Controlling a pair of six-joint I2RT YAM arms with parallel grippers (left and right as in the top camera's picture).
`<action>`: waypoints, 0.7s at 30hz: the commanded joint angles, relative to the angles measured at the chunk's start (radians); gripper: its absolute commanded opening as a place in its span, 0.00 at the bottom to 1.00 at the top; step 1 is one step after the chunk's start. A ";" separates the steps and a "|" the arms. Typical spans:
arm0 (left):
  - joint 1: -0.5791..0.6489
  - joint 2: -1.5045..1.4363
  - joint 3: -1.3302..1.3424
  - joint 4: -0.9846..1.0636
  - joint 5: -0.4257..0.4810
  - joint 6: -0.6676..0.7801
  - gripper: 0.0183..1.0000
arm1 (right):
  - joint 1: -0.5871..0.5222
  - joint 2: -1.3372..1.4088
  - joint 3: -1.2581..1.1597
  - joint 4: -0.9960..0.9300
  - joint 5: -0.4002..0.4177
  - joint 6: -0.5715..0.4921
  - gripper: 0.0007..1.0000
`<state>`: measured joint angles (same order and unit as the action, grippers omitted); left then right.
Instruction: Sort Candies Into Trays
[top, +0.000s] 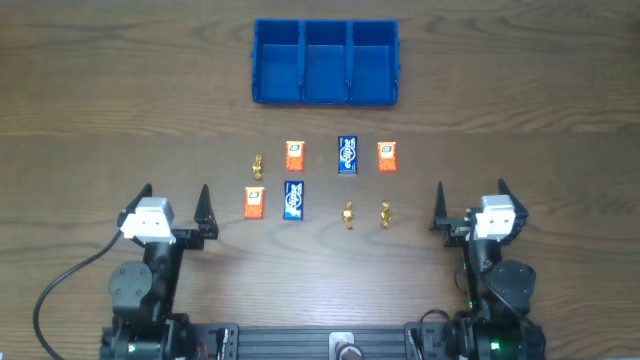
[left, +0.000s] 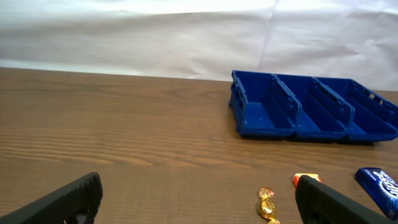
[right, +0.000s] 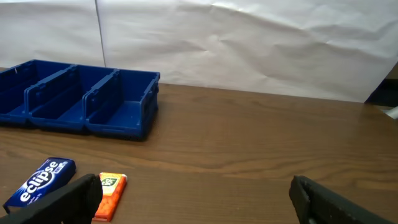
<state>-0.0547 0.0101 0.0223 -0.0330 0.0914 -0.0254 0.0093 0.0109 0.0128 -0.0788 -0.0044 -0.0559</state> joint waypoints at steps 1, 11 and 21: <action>-0.038 0.107 0.262 -0.241 0.064 -0.076 0.97 | -0.005 -0.008 -0.005 -0.004 0.008 0.002 1.00; -0.066 0.658 0.918 -0.733 0.113 -0.076 0.99 | -0.005 -0.008 -0.005 -0.004 0.008 0.002 1.00; -0.257 1.177 1.094 -0.825 0.108 -0.168 1.00 | -0.005 -0.008 -0.005 -0.004 0.008 0.002 1.00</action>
<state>-0.2577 1.0588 1.1133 -0.8448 0.1864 -0.1303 0.0093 0.0078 0.0113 -0.0780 -0.0032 -0.0559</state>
